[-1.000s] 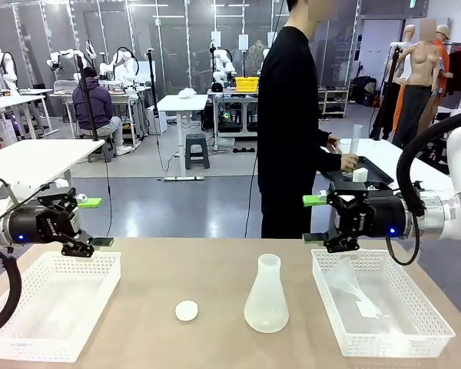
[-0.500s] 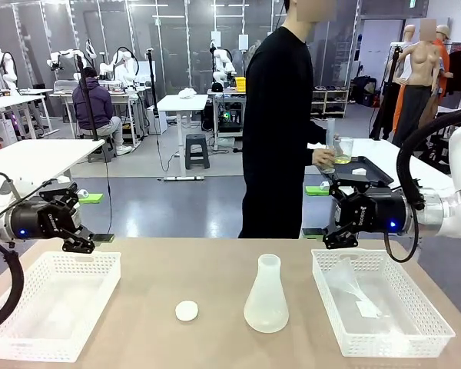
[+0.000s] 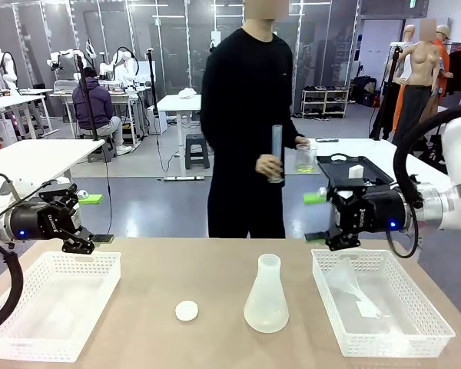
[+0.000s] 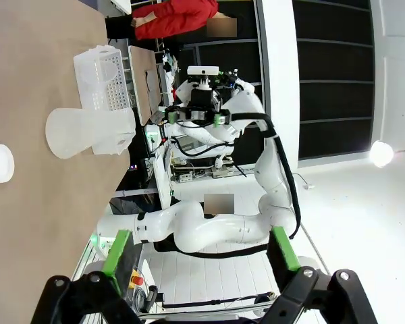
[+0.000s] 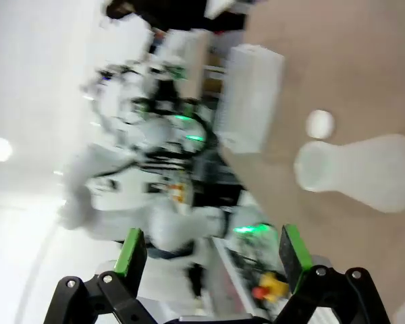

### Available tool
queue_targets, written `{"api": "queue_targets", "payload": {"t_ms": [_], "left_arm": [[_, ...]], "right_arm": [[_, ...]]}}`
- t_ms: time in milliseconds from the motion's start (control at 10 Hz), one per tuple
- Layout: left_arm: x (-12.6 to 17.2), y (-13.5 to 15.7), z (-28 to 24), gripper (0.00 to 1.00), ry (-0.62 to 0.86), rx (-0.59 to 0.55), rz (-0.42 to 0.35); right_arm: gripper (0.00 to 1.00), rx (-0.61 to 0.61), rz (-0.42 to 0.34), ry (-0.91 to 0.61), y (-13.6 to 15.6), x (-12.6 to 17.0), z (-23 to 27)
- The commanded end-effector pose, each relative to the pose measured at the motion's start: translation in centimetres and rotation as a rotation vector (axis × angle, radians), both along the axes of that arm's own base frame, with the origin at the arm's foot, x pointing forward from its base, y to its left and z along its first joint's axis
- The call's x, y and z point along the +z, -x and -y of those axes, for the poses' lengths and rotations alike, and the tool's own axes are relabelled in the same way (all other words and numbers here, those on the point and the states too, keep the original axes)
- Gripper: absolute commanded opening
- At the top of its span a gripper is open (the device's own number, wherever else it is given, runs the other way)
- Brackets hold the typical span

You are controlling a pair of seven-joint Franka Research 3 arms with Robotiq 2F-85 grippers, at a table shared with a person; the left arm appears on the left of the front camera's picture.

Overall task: Prepare the solutions needed for the experiment.
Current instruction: Pick up the Plastic Funnel and insert it into the Big flask.

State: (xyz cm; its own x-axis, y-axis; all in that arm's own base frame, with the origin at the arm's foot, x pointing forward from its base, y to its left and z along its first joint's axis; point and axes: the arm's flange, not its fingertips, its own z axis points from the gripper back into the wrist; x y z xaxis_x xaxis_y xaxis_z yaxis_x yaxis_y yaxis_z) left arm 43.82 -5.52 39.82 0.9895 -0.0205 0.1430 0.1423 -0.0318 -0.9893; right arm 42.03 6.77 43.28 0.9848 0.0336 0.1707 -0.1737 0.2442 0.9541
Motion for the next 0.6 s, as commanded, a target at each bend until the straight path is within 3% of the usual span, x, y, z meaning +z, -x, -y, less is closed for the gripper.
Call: {"api": "queue_targets", "payload": {"t_ms": [0,200,300,400,500], "left_arm": [[0.0,0.1,0.0,1.00,0.003,0.000,0.008],[0.0,0.1,0.0,1.00,0.003,0.000,0.008],[0.0,0.1,0.0,1.00,0.003,0.000,0.008],[0.0,0.1,0.0,1.00,0.003,0.000,0.008],[0.0,0.1,0.0,1.00,0.003,0.000,0.008]], "right_arm": [[1.00,0.041,0.197,0.426,-0.7,2.6,1.4],[1.00,0.063,0.392,0.768,-1.8,3.8,2.8],[1.00,0.136,0.481,0.893,-2.3,4.1,2.8],[1.00,0.143,0.499,1.028,-2.6,4.3,2.6],[1.00,0.174,0.500,1.050,-2.7,4.5,2.5]]}}
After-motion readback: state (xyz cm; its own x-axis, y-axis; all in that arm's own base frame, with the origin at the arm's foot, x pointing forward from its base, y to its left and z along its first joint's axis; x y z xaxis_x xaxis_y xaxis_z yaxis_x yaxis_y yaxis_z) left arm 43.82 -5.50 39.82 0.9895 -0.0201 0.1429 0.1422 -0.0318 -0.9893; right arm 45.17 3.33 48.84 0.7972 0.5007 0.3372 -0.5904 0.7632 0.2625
